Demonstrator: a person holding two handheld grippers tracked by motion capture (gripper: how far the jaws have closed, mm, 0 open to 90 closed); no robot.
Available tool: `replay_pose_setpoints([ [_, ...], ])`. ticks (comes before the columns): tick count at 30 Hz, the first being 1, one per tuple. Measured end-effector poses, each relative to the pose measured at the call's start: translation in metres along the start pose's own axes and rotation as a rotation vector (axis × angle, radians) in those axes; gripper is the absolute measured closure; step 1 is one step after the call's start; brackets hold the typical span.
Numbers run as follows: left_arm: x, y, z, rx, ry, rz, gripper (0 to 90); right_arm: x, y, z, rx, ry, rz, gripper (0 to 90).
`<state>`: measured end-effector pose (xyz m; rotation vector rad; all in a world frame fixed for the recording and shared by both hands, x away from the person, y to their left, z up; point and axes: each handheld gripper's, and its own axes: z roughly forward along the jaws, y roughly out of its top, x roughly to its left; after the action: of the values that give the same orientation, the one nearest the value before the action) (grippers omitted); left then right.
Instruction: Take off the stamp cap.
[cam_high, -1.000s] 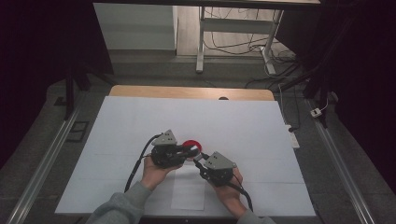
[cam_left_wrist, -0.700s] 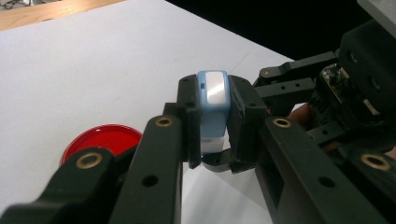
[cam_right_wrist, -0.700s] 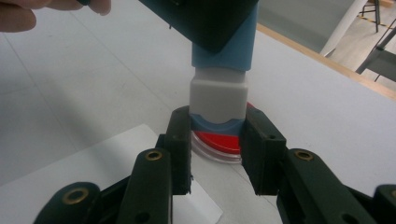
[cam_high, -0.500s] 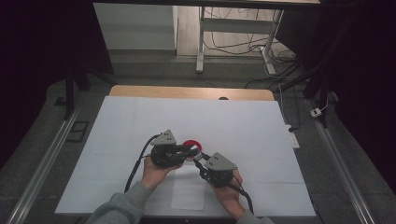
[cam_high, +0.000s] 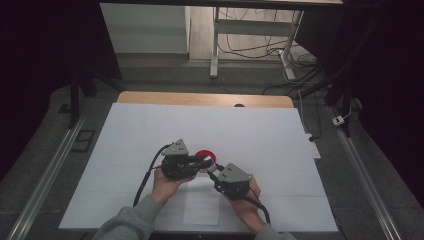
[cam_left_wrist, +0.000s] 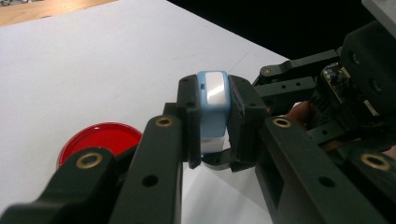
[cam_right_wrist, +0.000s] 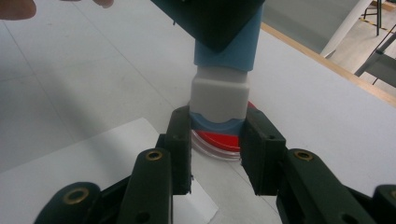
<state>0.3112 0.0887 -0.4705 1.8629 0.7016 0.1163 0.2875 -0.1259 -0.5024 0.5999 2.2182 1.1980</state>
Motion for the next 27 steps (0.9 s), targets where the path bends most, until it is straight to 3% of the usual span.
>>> replay_pose_setpoints([
  [14, 0.001, 0.0, 0.0, -0.006, -0.004, -0.01, 76.4, 0.003, -0.003, 0.0, -0.027, -0.013, 0.066, 65.6],
  [22, 0.003, -0.001, 0.0, -0.006, -0.015, -0.023, 76.4, 0.001, -0.001, -0.001, 0.001, -0.009, -0.021, 65.7],
  [24, 0.004, 0.002, -0.01, -0.062, 0.06, -0.012, 76.5, 0.003, -0.002, 0.002, 0.047, -0.005, -0.073, 65.9],
  [25, 0.009, 0.004, -0.017, -0.083, 0.05, -0.033, 76.4, 0.005, -0.006, 0.004, 0.067, -0.001, -0.078, 65.9],
  [27, 0.017, 0.002, -0.025, -0.089, 0.038, -0.063, 76.5, 0.005, -0.008, 0.004, 0.043, 0.026, -0.021, 65.8],
])
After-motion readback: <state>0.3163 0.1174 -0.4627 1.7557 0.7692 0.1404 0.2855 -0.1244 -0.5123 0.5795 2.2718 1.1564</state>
